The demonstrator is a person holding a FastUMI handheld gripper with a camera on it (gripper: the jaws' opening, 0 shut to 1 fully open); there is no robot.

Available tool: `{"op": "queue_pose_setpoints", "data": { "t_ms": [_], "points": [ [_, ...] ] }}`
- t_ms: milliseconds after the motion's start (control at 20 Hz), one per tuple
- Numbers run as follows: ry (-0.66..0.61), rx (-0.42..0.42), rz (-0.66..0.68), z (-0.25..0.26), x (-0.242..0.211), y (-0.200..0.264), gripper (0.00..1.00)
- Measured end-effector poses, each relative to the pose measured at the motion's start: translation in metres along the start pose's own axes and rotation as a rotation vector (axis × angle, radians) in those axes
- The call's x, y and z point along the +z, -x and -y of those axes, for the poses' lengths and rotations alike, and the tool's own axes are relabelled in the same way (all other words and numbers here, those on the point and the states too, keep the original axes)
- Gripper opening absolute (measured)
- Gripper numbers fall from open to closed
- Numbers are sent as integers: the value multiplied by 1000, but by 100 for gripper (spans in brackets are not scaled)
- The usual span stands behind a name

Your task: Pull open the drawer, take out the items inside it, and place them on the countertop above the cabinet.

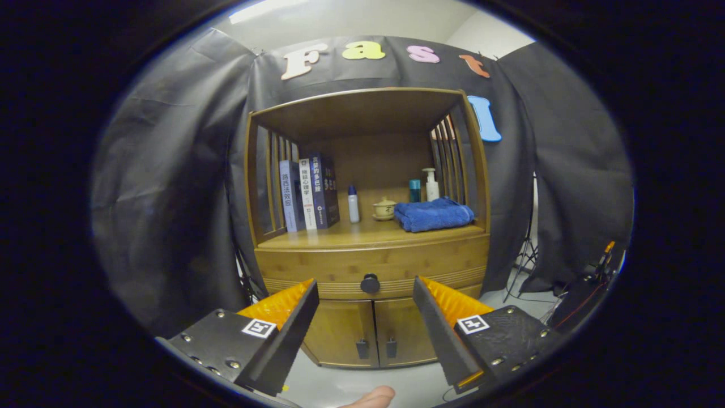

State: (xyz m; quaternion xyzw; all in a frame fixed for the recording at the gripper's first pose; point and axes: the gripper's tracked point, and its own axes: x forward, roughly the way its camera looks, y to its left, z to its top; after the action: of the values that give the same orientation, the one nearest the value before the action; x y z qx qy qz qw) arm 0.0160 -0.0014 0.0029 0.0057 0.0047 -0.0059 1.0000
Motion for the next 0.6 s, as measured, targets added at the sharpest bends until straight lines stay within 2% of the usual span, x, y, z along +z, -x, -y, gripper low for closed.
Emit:
{"op": "queue_pose_setpoints", "data": {
  "t_ms": [300, 600],
  "points": [
    [-4, 12, 11, -3, -6, -29, 100],
    [18, 4, 0, -2, -23, -86, 100]
  ]
}}
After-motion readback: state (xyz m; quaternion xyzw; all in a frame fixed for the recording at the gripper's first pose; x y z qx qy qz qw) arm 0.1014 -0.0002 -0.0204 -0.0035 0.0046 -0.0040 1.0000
